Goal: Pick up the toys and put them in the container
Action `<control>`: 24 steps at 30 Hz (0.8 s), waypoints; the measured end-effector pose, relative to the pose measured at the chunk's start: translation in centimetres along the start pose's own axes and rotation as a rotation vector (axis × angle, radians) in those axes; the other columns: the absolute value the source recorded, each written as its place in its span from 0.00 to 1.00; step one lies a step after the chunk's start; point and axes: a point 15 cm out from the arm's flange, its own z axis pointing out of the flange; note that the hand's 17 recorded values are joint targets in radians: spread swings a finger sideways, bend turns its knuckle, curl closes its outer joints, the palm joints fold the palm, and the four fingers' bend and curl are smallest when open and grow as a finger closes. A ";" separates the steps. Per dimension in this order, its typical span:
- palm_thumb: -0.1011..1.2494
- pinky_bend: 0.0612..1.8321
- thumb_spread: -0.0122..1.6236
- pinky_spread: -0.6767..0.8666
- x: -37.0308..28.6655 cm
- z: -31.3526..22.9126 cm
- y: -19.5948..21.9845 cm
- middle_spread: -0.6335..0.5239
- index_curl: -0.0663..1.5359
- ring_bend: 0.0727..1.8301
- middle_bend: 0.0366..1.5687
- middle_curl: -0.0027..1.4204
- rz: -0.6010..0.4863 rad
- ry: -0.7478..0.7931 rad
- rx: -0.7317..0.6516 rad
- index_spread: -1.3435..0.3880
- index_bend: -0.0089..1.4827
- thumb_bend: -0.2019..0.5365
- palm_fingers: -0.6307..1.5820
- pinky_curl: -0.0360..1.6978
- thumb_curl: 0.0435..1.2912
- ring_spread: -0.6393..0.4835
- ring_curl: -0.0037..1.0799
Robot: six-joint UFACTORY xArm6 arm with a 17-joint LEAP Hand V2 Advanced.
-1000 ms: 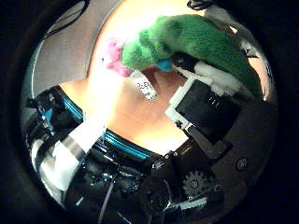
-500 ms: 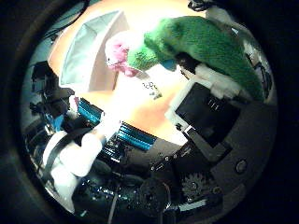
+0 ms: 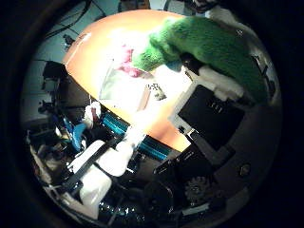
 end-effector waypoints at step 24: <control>0.83 0.53 0.32 0.22 -13.6 -5.0 -12.9 0.39 0.63 0.69 0.76 0.67 -0.053 -0.274 0.304 0.61 0.66 0.24 0.77 0.56 0.68 0.35 0.69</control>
